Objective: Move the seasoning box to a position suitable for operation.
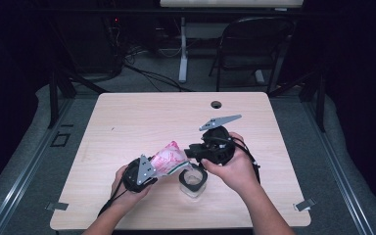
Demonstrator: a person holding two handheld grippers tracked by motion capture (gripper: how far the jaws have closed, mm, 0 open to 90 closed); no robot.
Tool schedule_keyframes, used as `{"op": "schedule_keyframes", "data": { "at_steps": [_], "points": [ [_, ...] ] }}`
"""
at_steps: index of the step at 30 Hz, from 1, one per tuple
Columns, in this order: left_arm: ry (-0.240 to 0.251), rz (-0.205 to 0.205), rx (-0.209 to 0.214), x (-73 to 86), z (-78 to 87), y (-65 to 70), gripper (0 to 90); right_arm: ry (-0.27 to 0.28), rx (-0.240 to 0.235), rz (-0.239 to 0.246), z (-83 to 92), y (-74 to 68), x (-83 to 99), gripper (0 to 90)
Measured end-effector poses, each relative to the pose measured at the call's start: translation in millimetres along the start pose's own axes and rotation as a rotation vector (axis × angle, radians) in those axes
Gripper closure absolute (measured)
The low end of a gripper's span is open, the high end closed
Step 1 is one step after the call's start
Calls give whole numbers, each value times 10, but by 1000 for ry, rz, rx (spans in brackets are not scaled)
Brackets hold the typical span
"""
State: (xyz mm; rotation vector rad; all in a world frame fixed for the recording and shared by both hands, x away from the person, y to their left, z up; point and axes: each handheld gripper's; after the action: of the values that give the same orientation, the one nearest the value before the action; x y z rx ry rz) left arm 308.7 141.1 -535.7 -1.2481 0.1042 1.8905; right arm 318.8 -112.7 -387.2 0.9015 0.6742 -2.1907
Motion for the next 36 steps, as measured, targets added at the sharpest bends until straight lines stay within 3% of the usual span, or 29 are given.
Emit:
{"op": "schedule_keyframes", "data": {
  "at_steps": [4, 21, 36],
  "points": [
    [-4, -10, 3, -6, -8, 23, 602, -6, -7, 0, -22, -24, -15, 734],
    [-3, -36, -13, -18, -4, 41, 603, -125, -11, -1, -301, -42, 2, 826],
    [-9, -97, -51, -42, 8, 67, 604, -177, -5, 11, -357, -40, 27, 898]
  ]
}}
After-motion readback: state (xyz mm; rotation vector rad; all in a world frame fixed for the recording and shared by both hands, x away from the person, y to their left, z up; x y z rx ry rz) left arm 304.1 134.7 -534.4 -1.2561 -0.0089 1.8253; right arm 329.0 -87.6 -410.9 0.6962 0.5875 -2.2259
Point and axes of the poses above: each handheld gripper's, and its own axes: z roughly backward along the jaws, x roughly out of its underside, y roughly to its right, and after that the axes turned 1 degree about y, right-handed
